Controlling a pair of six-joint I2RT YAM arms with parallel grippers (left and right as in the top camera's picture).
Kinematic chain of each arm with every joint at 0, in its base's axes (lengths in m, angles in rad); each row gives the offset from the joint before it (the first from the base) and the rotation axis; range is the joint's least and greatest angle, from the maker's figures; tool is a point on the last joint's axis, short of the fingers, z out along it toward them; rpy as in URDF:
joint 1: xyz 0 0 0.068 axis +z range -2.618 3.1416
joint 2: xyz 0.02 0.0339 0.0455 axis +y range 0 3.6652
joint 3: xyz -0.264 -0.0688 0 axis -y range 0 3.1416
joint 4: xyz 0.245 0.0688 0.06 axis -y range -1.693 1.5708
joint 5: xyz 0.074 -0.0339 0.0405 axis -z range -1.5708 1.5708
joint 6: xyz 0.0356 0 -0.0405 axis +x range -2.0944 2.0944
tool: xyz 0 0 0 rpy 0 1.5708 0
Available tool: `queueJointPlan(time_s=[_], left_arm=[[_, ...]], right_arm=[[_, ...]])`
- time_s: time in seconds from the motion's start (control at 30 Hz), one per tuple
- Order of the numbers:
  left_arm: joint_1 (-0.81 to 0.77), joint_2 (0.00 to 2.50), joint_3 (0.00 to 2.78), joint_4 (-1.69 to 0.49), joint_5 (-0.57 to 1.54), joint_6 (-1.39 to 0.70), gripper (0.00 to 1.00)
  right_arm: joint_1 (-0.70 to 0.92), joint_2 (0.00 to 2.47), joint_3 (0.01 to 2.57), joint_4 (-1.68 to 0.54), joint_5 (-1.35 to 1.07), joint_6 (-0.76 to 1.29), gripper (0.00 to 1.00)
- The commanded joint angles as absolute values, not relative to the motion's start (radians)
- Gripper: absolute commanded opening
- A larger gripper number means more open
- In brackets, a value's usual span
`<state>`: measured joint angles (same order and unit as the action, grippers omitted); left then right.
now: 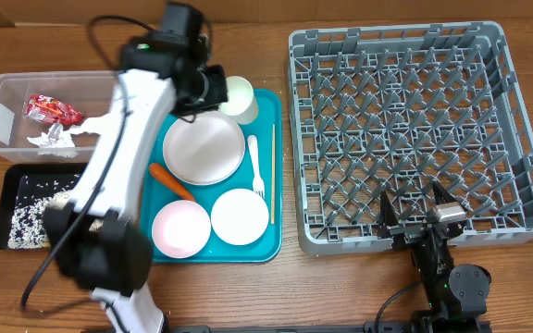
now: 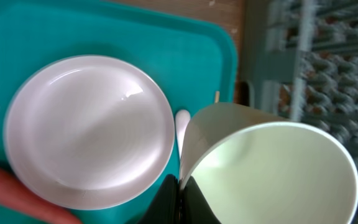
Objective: Sort waste into correct bins and load items into the dishwasher rack
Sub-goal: 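Lift the cup and move it right toward the dish rack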
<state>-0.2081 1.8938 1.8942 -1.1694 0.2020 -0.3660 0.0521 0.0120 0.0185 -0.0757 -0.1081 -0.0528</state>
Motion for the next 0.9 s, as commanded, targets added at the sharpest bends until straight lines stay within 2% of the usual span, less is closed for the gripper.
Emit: queueJointPlan(time_s=[0.0, 0.23, 0.43, 0.67, 0.77, 0.87], left_arm=[[-0.23, 1.775, 1.925, -1.207, 0.319, -0.15, 0.04], [-0.252, 1.733, 1.924, -1.336, 0.527, -0.068, 0.04], [-0.251, 1.734, 1.877, -1.405, 0.87, 0.049, 0.04], [-0.252, 1.734, 1.876, -1.435, 1.016, 0.05, 0.04], [-0.253, 1.734, 1.876, -1.446, 1.063, 0.054, 0.04], [-0.258, 1.734, 1.876, -1.456, 1.113, 0.08, 0.04]], right_arm=[[0.049, 0.005, 0.008, -0.072, -0.113, -0.049, 1.0], [0.049, 0.005, 0.008, -0.072, -0.113, -0.049, 1.0], [0.049, 0.005, 0.008, -0.072, -0.113, -0.049, 1.0], [0.049, 0.005, 0.008, -0.072, -0.118, -0.048, 1.0], [0.049, 0.005, 0.008, -0.064, -0.181, -0.048, 1.0], [0.049, 0.005, 0.008, -0.052, -0.365, -0.044, 1.0]])
